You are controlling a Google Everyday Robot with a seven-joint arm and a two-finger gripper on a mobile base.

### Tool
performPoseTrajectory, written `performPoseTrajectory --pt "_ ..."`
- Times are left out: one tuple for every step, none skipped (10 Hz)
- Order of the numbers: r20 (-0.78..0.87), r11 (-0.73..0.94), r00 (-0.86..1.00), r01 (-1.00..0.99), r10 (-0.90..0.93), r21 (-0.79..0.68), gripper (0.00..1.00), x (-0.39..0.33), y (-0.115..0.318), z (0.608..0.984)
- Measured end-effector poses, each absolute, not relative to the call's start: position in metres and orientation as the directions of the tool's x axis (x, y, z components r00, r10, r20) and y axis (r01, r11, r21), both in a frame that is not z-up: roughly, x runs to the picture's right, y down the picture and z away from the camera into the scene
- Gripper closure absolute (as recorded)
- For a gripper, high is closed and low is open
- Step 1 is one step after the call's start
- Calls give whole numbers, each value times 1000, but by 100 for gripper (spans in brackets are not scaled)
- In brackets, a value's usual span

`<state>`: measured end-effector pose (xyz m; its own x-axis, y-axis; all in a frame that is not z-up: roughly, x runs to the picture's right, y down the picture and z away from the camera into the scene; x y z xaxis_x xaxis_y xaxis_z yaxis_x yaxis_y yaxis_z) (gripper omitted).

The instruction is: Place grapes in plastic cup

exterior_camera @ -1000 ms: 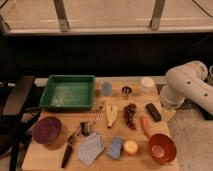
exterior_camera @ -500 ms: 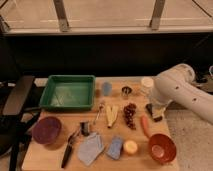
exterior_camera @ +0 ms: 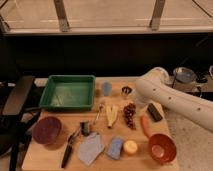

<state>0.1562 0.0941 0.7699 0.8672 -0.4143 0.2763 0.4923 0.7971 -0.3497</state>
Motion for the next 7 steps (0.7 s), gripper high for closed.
performPoseTrajectory --pt "287 789 865 495 -411 -363 35 153 97 788" --pt "294 781 866 494 -404 -382 35 156 101 801" --pt "297 776 868 492 -399 -395 35 160 104 812" --pt "297 766 874 481 -384 -427 35 172 112 828" --pt "298 756 887 458 -353 -467 35 184 123 847" --pt "301 744 892 447 -336 -496 35 188 132 858" --pt "310 727 897 438 -315 -529 35 189 144 873"
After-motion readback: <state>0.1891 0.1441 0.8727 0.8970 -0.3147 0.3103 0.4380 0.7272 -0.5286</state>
